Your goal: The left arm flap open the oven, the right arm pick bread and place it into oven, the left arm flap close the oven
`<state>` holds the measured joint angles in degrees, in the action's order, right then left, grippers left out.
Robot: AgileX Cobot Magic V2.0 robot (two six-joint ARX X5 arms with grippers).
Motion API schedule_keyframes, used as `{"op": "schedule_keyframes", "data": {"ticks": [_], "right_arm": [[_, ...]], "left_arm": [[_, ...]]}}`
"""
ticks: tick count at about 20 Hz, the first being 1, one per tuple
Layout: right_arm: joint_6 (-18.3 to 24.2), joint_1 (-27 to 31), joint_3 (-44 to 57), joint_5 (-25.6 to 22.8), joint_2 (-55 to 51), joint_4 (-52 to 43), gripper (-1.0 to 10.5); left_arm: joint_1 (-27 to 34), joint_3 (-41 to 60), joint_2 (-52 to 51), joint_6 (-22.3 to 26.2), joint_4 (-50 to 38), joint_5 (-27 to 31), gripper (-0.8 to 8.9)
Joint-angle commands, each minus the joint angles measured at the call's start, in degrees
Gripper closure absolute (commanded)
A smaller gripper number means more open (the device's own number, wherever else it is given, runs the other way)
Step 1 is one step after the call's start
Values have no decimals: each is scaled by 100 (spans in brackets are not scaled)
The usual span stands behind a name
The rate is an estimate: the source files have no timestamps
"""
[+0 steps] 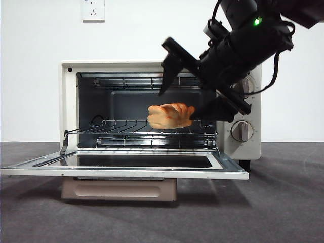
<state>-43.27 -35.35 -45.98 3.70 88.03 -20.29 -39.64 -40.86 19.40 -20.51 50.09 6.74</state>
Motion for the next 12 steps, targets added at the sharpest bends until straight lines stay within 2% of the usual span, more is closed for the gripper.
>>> {"op": "schedule_keyframes", "data": {"ticks": [1,4,6,12], "right_arm": [[94,-103,-103,247,-328,107,547],[481,-168,-103,1014,-975,658,547],[769,-177,-103,1305,-1510,1386,547],[1552,-164,-103,1434,-2734,3224,547]], "left_arm": [[-39,-87,133,-28,-35,98,794],[-39,-87,476,-35,-37,144,795],[-35,-87,883,39,-44,229,795],[111,-85,1993,474,-361,79,799]]}}
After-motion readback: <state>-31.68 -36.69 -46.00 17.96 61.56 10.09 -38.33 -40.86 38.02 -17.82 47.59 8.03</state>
